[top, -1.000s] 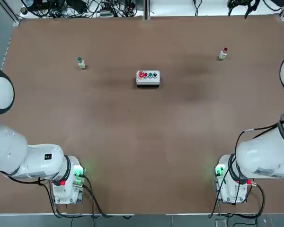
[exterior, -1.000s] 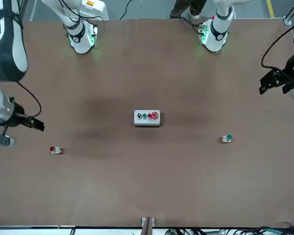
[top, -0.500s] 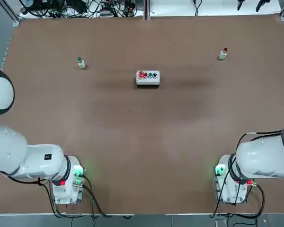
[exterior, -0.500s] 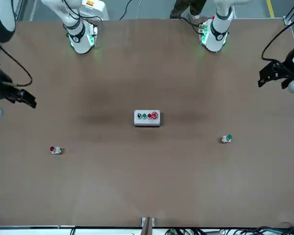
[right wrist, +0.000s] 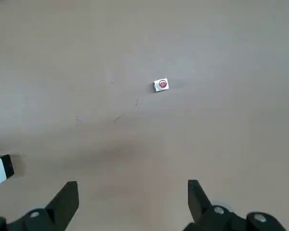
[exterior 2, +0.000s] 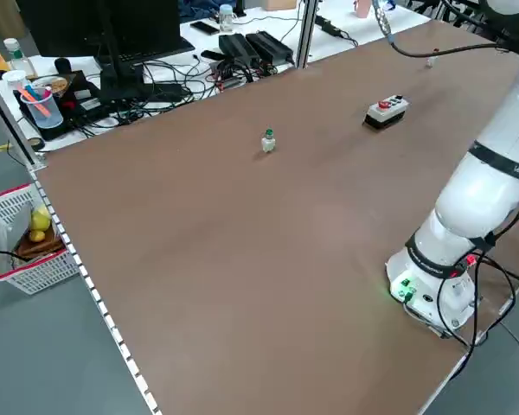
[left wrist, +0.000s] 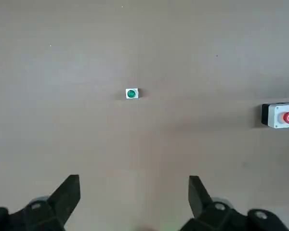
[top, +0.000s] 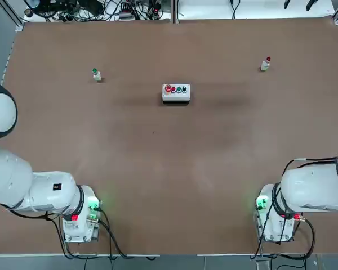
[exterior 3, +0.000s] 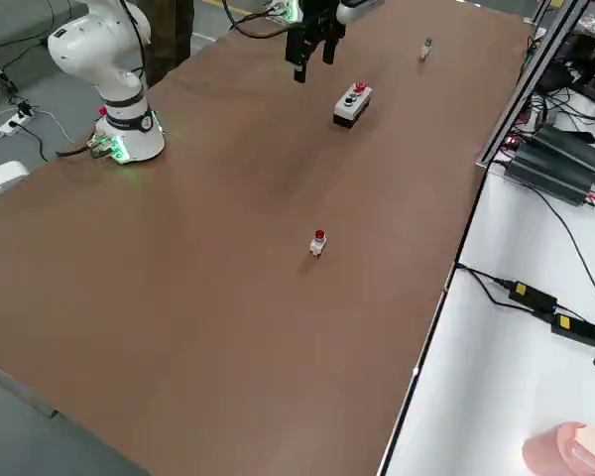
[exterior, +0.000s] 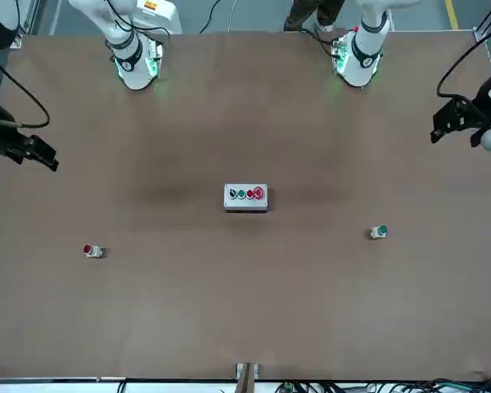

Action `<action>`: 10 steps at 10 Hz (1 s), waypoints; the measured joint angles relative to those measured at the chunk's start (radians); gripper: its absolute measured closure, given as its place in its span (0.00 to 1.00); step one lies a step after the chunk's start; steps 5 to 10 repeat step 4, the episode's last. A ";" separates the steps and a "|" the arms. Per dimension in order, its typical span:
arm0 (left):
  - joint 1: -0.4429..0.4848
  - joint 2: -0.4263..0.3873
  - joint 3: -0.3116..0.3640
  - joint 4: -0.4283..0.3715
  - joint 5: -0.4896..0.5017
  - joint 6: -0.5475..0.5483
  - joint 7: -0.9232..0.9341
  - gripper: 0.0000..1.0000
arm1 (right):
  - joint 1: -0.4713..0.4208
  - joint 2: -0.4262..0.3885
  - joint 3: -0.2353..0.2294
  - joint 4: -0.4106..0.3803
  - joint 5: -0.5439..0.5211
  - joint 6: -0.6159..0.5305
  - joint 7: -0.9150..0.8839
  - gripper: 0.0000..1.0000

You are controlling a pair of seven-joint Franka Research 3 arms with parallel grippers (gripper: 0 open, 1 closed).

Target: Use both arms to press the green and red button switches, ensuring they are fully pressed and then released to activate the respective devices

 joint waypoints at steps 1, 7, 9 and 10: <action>-0.001 -0.001 0.000 0.000 0.000 -0.001 0.000 0.00 | 0.002 -0.001 0.000 0.000 0.004 0.003 0.000 0.00; -0.001 -0.001 0.000 0.000 0.000 -0.001 0.000 0.00 | 0.003 -0.001 0.000 0.000 0.005 0.006 0.000 0.00; -0.001 -0.001 0.000 0.000 0.000 -0.001 0.000 0.00 | 0.003 -0.001 0.000 0.000 0.005 0.006 0.000 0.00; -0.001 -0.001 0.000 0.000 0.000 -0.001 0.000 0.00 | 0.003 -0.001 0.000 0.000 0.005 0.006 0.000 0.00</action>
